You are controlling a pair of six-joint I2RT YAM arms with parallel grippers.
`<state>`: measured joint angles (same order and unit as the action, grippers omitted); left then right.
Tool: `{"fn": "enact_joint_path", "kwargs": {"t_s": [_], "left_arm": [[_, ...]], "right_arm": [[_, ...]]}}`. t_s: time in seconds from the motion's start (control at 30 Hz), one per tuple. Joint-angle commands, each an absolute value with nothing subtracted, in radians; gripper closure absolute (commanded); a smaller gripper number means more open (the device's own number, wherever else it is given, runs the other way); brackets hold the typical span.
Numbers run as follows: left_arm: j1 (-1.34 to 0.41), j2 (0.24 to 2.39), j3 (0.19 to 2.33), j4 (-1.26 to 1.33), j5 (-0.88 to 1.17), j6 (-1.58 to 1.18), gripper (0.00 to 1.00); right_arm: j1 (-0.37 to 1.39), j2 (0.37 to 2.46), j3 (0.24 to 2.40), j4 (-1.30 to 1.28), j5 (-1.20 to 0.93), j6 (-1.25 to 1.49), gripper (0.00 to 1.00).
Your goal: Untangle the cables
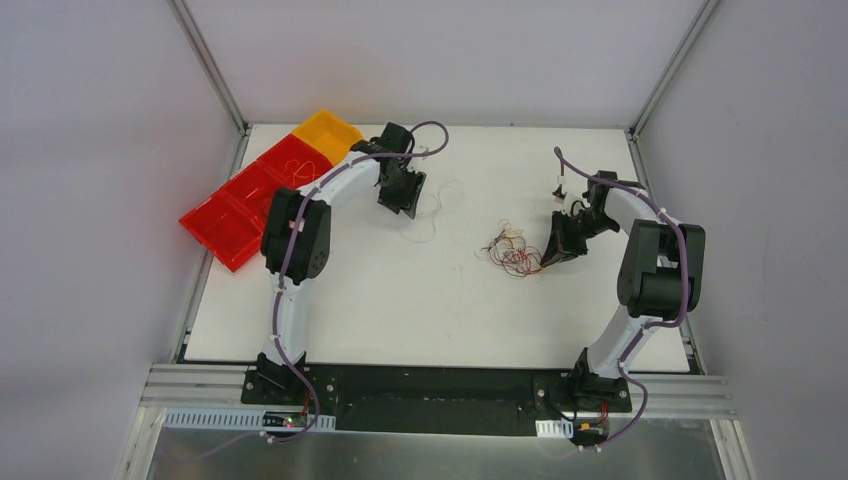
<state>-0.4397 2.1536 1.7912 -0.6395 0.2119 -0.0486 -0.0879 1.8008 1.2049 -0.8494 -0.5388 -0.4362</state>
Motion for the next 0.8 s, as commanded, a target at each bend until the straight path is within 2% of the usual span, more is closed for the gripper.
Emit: {"fn": "enact_joint_path", "kwargs": {"t_s": [0.0, 0.2, 0.23, 0.3, 0.33, 0.57, 0.77], "left_arm": [[-0.449, 2.199, 1.801, -0.673, 0.257, -0.046, 0.57], [-0.448, 2.229, 1.829, -0.673, 0.252, -0.047, 0.7], [-0.448, 2.226, 1.836, -0.673, 0.251, -0.043, 0.76], [-0.447, 2.199, 1.847, -0.674, 0.253, -0.029, 0.94], [-0.446, 2.181, 1.855, -0.673, 0.254, -0.022, 1.0], [-0.331, 2.047, 2.022, -0.664, 0.34, -0.046, 1.0], [-0.205, 2.044, 2.224, -0.663, 0.428, -0.015, 1.0]], "right_arm": [[-0.089, 1.795, 1.221, -0.88, -0.556, -0.436, 1.0], [-0.091, 1.802, 1.237, -0.891, -0.555, -0.435, 1.0], [-0.089, 1.802, 1.237, -0.894, -0.555, -0.437, 1.0], [-0.092, 1.8, 1.237, -0.894, -0.552, -0.437, 1.0], [-0.092, 1.799, 1.236, -0.894, -0.552, -0.439, 1.0], [-0.094, 1.799, 1.242, -0.896, -0.555, -0.439, 1.0], [-0.094, 1.803, 1.245, -0.897, -0.568, -0.436, 1.0]]}}
